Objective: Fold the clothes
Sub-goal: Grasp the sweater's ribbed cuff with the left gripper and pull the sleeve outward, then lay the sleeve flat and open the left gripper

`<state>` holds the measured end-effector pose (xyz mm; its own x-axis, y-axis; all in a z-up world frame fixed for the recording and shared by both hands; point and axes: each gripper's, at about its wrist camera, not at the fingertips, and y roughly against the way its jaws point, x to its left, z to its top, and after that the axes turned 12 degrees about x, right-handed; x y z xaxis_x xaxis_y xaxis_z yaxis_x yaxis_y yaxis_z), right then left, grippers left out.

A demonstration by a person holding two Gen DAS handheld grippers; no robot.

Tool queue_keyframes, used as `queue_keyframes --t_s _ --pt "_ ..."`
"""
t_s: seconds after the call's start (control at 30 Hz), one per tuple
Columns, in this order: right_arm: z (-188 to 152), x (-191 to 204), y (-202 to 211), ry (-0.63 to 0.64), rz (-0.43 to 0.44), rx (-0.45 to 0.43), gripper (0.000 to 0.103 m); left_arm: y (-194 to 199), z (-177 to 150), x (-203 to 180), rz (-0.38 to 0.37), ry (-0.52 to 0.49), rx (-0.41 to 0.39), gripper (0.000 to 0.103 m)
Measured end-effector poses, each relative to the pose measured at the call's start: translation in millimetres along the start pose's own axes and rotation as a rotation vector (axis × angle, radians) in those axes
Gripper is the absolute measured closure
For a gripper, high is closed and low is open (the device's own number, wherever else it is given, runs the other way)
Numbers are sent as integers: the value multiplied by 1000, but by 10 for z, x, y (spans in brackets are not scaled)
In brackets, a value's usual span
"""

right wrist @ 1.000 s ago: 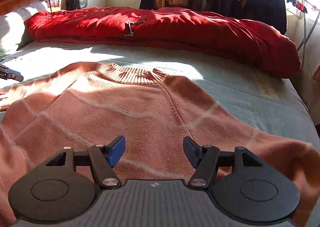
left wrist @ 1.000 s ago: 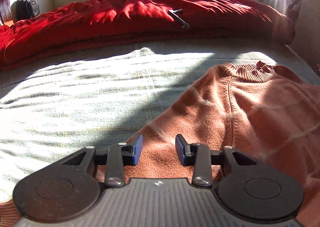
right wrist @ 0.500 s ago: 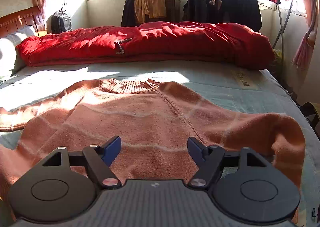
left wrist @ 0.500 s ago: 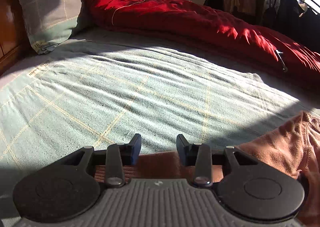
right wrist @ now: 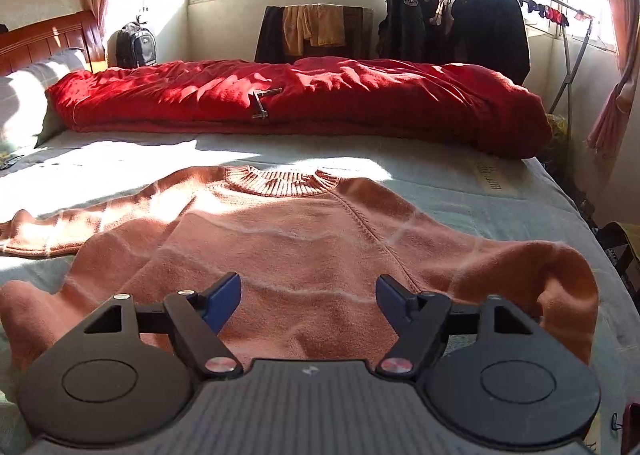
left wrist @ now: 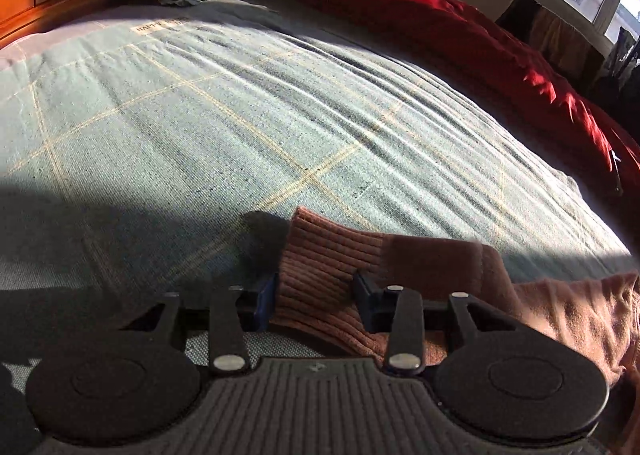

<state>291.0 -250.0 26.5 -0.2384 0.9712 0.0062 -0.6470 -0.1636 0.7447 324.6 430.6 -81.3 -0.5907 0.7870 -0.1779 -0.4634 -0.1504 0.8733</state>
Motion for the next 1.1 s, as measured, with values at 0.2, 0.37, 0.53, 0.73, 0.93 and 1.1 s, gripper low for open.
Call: queue_keyframes --t_s 0.2,0.37,0.53,0.73,0.93,1.1 --pt "-10 62 62 19 12 -13 23 354 -155 91 34 28 -56 97" --pt "-27 40 34 -3 12 -2 23 570 -147 25 84 9 -97 96" --pt "-7 82 4 3 32 4 20 579 -86 -434 -137 -110 -61 77" --pt "46 231 -87 16 72 12 20 1 -87 -1186 -347 -258 56 74" --pt "3 226 -164 15 63 27 17 -91 -282 -815 -187 -198 29 73" --pt "-6 52 -345 -65 77 51 17 85 -360 -329 -137 -90 46 89"
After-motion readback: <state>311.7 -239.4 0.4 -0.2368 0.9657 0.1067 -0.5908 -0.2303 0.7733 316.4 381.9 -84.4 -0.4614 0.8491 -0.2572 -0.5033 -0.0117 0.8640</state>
